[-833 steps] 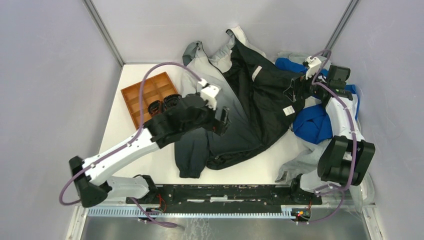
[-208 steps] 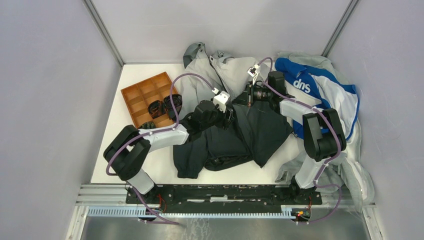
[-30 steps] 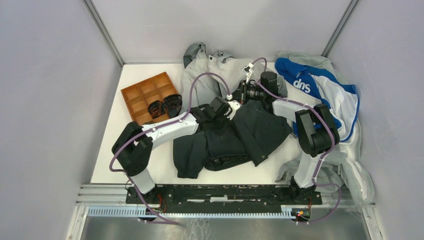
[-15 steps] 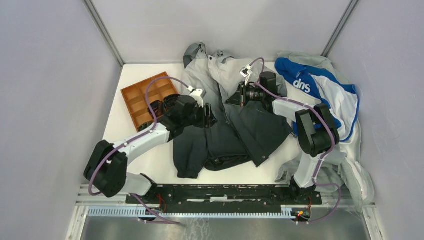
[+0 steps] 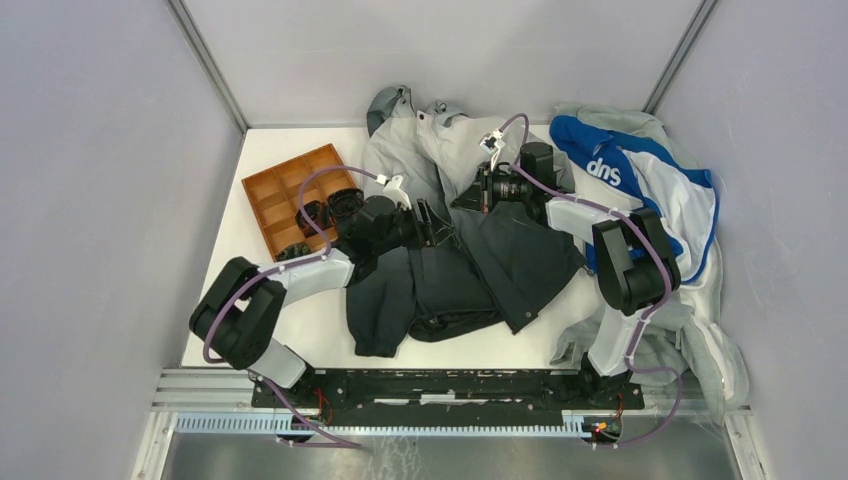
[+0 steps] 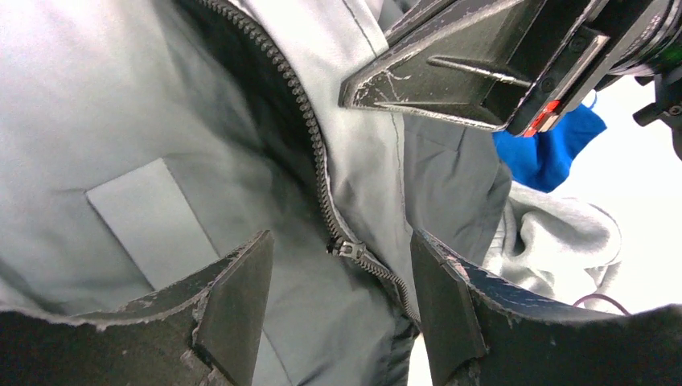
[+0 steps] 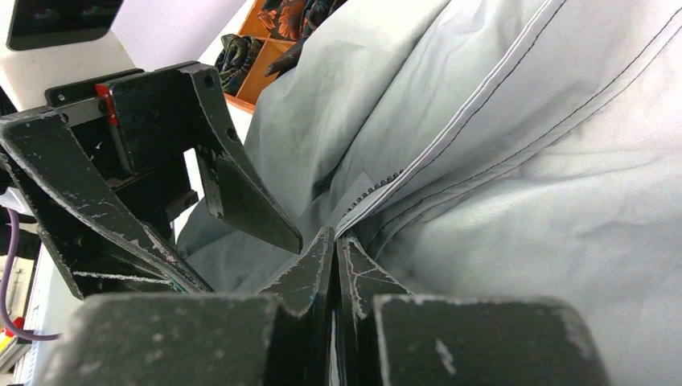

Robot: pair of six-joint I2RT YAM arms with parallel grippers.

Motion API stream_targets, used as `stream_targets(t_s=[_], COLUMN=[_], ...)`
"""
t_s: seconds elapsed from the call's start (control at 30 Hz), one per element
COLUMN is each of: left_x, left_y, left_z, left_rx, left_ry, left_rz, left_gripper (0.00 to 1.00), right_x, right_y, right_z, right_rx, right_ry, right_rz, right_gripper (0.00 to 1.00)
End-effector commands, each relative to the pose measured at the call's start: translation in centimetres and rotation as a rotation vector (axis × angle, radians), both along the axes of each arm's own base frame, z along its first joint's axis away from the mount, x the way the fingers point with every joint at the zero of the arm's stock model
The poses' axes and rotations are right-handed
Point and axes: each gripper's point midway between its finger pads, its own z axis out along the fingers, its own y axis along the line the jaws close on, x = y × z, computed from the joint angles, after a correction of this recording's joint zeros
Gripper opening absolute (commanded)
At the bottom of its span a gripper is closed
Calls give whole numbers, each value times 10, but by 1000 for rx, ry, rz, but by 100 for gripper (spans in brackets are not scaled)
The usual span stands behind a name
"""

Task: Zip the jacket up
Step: Adjust the zipper on the jacket.

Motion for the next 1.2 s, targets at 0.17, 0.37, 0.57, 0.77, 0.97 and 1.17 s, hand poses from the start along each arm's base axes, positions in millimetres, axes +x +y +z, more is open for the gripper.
stream_targets(t_s=[0.17,0.37,0.57,0.77,0.97,1.17], left_x=[3,2,2,3,7,16], left_y=[-18,-19,-23,-23,-24,-29], left_z=[5,-2,-5,-9,-13,-16], left_rx=[-115,-110,-107,-95,-90,-76], left_ry=[-5,13,41,60,77,98], left_rz=[-30,-40,-54,-48,-33,-27], left_gripper=[70,70,71,71,71,69], right_x=[3,1,0,0,0,-1], right_y=[4,3,3,3,3,3], right_z=[40,38,37,36,36,36], right_rx=[41,38,36,37,37,37], right_ry=[-119,-111,-109,-109,-107,-108], right_rz=[38,40,40,41,44,46], right_gripper=[8,9,10,10,11,11])
